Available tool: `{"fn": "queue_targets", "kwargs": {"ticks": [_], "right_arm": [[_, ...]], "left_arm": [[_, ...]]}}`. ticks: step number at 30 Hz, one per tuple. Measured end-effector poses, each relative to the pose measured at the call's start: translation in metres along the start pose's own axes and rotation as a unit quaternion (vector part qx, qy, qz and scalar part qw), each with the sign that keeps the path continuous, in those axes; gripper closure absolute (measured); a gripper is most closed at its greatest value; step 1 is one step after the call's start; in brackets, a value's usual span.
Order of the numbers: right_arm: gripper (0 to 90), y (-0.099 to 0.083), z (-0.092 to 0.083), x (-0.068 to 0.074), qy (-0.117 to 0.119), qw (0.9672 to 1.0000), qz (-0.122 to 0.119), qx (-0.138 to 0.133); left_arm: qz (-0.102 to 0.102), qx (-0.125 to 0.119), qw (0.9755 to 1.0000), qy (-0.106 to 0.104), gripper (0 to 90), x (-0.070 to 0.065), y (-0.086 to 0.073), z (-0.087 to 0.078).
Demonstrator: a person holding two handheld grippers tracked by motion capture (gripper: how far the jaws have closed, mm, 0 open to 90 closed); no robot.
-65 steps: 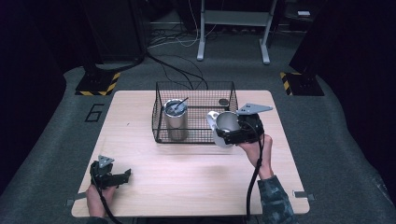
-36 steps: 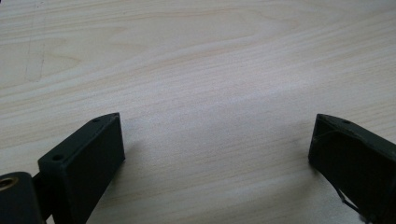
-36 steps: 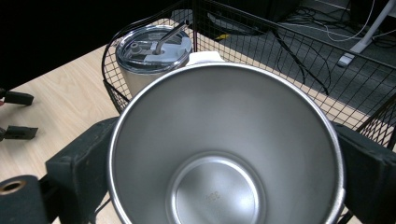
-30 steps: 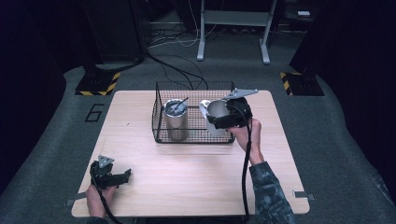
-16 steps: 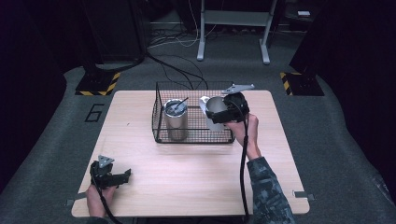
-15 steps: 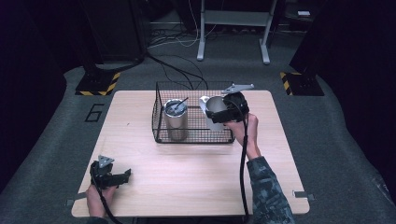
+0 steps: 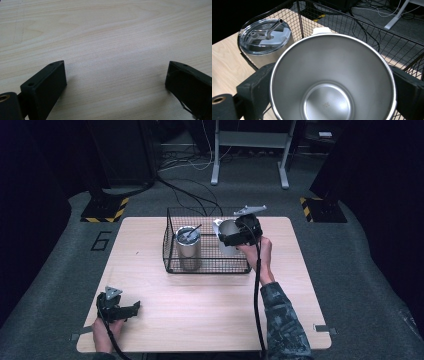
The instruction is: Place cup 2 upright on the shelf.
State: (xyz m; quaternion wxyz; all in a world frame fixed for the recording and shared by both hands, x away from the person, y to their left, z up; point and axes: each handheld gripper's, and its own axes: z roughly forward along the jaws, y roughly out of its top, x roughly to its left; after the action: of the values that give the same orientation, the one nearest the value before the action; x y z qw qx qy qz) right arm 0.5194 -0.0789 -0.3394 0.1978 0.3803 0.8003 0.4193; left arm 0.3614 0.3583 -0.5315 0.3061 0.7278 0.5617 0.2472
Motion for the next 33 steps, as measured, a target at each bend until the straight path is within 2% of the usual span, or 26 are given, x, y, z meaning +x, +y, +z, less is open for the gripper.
{"fn": "queue_targets", "kwargs": {"ticks": [12, 33], "right_arm": [[5.5, 0.002, 0.021, -0.005, -0.007, 0.9999, 0.005, 0.011], [5.5, 0.004, 0.037, -0.014, -0.018, 0.9995, 0.015, 0.023]], "left_arm": [[0.0, 0.0, 1.0, 0.0, 3.5, 0.0, 0.0, 0.0], [0.0, 0.0, 1.0, -0.001, 3.5, 0.0, 0.0, 0.0]]}}
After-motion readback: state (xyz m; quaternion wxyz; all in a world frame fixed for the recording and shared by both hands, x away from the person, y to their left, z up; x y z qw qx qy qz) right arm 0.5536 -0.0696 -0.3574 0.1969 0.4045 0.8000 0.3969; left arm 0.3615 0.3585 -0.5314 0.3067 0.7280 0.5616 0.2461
